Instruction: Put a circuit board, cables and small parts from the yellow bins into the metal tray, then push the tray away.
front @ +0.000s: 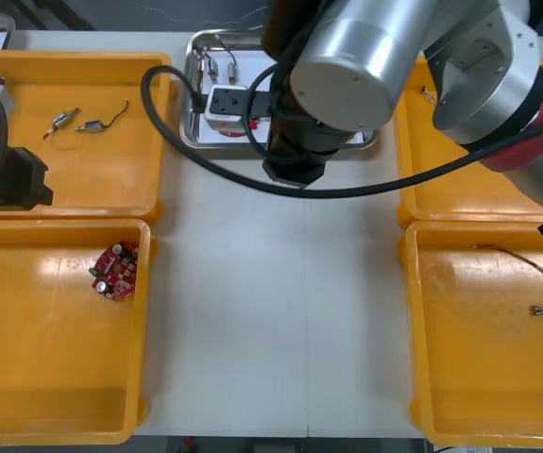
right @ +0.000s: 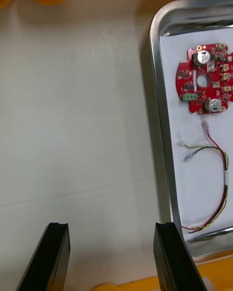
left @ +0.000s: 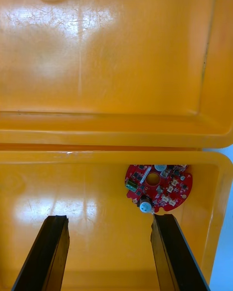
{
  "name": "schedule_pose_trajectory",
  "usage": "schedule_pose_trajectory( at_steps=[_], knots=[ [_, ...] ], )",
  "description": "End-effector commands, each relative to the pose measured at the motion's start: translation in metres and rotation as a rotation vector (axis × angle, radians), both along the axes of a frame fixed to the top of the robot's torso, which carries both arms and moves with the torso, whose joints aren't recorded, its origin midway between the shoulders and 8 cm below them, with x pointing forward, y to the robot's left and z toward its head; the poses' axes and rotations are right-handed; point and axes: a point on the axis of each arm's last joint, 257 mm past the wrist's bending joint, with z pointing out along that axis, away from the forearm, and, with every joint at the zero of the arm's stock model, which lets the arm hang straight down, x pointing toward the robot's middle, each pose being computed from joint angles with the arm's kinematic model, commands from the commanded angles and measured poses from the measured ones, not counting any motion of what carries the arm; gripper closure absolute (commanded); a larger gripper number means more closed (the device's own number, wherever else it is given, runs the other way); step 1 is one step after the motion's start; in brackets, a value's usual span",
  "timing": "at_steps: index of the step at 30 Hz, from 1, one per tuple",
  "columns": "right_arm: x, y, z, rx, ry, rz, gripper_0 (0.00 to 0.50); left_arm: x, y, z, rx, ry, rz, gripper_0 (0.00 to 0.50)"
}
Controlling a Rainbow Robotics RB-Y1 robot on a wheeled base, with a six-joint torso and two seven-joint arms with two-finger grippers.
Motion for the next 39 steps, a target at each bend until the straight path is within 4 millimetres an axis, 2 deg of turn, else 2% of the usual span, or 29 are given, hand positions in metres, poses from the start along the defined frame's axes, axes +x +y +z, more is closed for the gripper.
schedule_pose_trajectory(
  at_steps=[1, 6, 11, 13, 14, 22, 24, 26, 39],
  knots=[
    [-0.004, -0.037, 0.022, 0.110, 0.048, -0.142, 0.000, 0.000, 0.011, 0.013, 0.051, -0.039, -0.028, 0.000],
    [-0.016, -0.066, 0.027, 0.179, 0.112, -0.266, 0.000, 0.000, 0.011, 0.013, 0.051, -0.039, -0.028, 0.000],
    [-0.027, -0.105, 0.028, 0.224, 0.145, -0.419, 0.000, 0.000, 0.011, 0.013, 0.051, -0.039, -0.028, 0.000],
    [-0.029, -0.113, 0.029, 0.238, 0.148, -0.450, 0.000, 0.000, 0.011, 0.013, 0.051, -0.039, -0.028, 0.000],
    [-0.033, -0.125, 0.030, 0.260, 0.153, -0.496, 0.000, 0.000, 0.011, 0.013, 0.051, -0.039, -0.028, 0.000],
    [-0.049, -0.181, 0.024, 0.357, 0.205, -0.730, 0.000, 0.000, 0.011, 0.013, 0.051, -0.039, -0.028, 0.000],
    [-0.050, -0.186, 0.024, 0.374, 0.210, -0.757, 0.000, 0.000, 0.011, 0.013, 0.051, -0.039, -0.028, 0.000],
    [-0.051, -0.204, 0.023, 0.407, 0.219, -0.830, 0.000, 0.000, 0.011, 0.013, 0.051, -0.039, -0.028, 0.000],
    [-0.050, -0.272, 0.021, 0.492, 0.180, -1.089, 0.000, 0.000, 0.011, 0.013, 0.051, -0.039, -0.028, 0.000]
  ],
)
